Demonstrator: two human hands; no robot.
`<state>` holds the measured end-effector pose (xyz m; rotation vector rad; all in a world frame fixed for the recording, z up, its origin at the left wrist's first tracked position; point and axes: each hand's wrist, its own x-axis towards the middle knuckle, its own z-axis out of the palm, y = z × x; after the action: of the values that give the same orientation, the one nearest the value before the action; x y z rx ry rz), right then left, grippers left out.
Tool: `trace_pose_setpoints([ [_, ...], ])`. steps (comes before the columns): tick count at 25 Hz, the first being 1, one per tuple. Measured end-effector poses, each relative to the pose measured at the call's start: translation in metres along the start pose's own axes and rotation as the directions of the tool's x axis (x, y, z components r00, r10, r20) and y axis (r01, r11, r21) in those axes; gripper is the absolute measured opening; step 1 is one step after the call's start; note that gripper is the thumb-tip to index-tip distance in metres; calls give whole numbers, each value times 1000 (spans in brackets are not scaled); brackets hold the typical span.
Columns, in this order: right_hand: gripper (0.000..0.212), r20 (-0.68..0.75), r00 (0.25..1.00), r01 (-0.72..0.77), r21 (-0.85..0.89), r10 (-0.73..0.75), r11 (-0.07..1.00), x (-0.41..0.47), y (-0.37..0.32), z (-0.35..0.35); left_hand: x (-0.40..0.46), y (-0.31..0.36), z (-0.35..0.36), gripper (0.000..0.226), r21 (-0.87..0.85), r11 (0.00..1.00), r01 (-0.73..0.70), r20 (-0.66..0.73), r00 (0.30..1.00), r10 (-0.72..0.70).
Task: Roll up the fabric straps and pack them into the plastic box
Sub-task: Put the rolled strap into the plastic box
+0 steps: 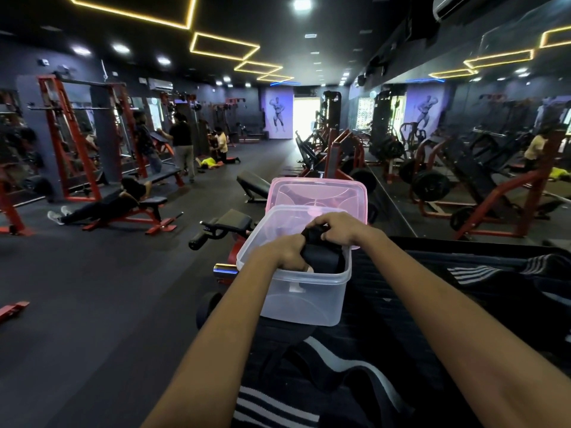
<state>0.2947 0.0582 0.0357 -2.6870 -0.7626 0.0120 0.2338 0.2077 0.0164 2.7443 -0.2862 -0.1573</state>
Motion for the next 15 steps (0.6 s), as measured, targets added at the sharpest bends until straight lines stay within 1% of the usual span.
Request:
trace_pose_setpoints([
  [3, 47, -3, 1000, -14, -71, 14, 997, -6, -1, 0, 1, 4, 0, 45, 13, 1000, 10, -11, 1000, -10],
  [5, 39, -33, 999, -22, -61, 20, 998, -14, -2, -3, -2, 9, -3, 47, 43, 999, 10, -26, 1000, -8],
  [7, 34, -72, 997, 9, -19, -10, 1000, -24, -3, -8, -7, 14, -7, 48, 63, 998, 9, -71, 997, -5],
  [8, 33, -100, 995, 32, 24, -29, 999, -32, -3, -12, -11, 19, -9, 48, 64, 998, 6, -113, 994, 1],
  [10, 33, -176, 983, 81, 122, -58, 989, -53, -1, -22, -19, 31, -12, 48, 31, 999, -30, -244, 969, 37],
  [12, 32, -246, 968, 108, 191, -59, 976, -79, 6, -33, -30, 48, -12, 46, -71, 993, -98, -394, 917, 63],
  [13, 30, -259, 965, 108, 233, -46, 967, -94, 12, -37, -37, 59, -9, 43, -125, 982, -142, -451, 890, 71],
  [15, 27, -262, 965, 112, 346, -18, 931, -126, 23, -43, -51, 81, 0, 35, -242, 945, -221, -504, 861, 72],
])
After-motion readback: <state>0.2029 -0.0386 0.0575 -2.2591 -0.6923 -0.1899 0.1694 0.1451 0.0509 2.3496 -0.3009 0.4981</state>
